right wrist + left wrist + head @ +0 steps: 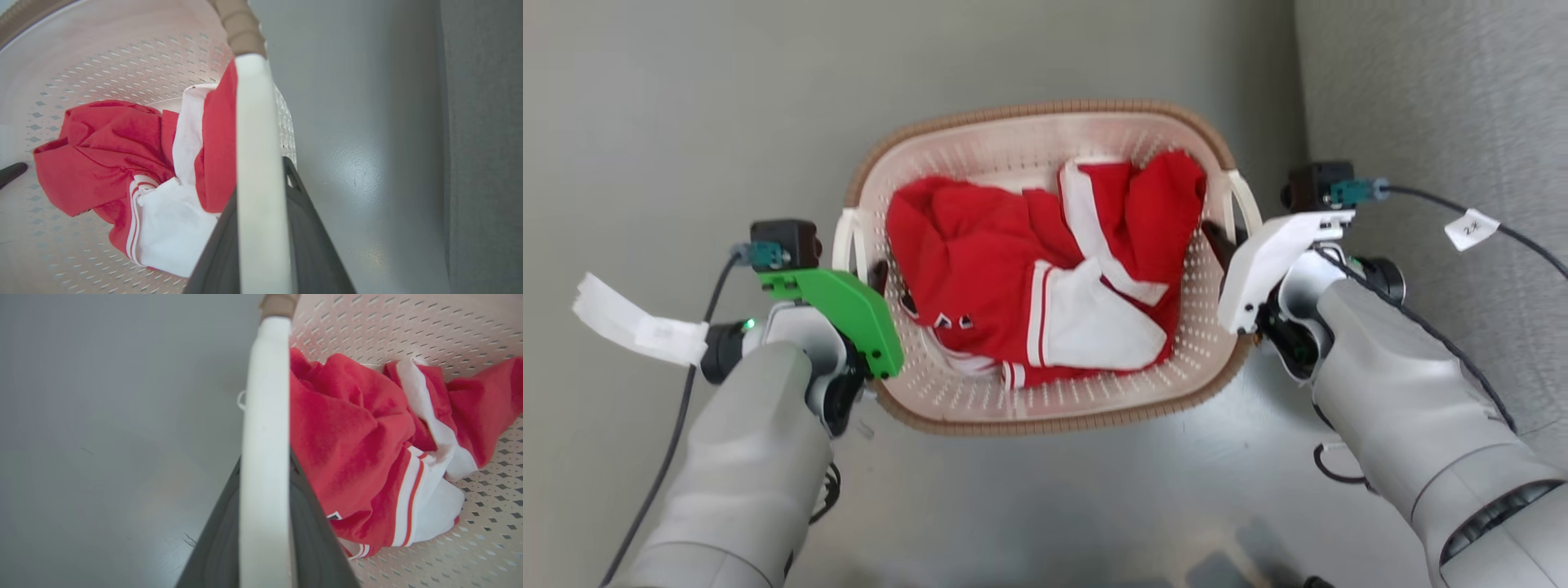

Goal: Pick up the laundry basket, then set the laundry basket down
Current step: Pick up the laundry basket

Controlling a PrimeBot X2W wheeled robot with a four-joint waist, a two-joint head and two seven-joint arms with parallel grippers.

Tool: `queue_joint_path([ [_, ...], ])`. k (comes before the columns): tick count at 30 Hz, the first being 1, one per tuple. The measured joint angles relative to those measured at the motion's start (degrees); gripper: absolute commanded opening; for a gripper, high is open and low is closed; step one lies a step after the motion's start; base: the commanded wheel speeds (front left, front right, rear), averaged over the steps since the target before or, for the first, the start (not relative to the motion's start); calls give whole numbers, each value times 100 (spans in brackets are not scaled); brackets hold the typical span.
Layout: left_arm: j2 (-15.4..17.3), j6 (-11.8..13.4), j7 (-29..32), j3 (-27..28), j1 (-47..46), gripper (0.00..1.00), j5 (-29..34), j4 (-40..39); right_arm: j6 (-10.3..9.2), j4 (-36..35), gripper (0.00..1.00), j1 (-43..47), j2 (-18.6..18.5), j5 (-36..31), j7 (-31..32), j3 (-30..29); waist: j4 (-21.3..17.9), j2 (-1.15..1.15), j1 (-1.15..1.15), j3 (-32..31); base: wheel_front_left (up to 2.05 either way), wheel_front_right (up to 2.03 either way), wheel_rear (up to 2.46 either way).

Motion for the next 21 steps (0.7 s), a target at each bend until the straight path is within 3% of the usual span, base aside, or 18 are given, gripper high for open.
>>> queue_joint_path([
  [21,-4,0,698,-416,731,0,-655,200,-41,110,0,698,12,639,887,390,-156,0,0,-1546,0,0,0],
])
